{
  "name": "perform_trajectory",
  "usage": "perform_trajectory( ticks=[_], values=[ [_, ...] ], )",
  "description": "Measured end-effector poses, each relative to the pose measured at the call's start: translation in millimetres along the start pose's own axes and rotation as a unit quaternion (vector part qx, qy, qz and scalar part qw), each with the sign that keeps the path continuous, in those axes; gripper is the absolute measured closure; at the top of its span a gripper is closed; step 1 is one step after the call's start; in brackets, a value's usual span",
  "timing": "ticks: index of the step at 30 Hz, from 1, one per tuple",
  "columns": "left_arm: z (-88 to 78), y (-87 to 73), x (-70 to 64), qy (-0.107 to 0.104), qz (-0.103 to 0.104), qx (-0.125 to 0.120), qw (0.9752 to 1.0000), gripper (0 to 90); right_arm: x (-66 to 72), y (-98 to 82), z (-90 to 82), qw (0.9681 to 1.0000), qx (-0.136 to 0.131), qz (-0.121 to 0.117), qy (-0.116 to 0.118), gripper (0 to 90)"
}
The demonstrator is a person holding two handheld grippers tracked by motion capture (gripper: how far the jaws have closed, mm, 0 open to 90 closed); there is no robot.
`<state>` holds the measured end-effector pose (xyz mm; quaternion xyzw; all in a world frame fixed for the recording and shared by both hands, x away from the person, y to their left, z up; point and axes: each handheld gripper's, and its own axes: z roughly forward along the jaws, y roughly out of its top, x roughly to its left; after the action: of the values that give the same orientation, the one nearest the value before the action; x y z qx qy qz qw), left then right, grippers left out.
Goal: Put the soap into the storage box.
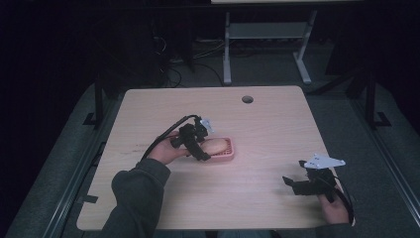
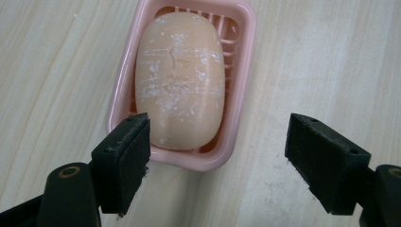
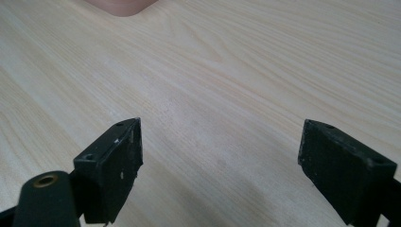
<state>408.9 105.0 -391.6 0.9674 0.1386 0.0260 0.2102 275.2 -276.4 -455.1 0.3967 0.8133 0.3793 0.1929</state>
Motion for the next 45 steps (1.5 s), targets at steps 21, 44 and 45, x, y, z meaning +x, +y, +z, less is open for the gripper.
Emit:
perform_trajectory(
  ticks=[21,44,45],
  values=[
    [-12.9,-24.9,-10.7,0.008,-0.010,-0.017,0.9998,22.6,-0.8,-0.9,0.9,1.0000,0.006,0.001,-0.001,14.1],
    [-23.1,-58.9,-23.5,0.006,-0.025,-0.030,0.9992,21.5,-0.2,-0.6,4.4,0.9999,0.014,-0.001,-0.003,14.1],
    [-23.4,-60.2,-24.3,0.006,-0.024,-0.028,0.9993,21.6,-0.3,-0.7,4.4,0.9999,0.014,-0.002,-0.003,14.1]
  ],
)
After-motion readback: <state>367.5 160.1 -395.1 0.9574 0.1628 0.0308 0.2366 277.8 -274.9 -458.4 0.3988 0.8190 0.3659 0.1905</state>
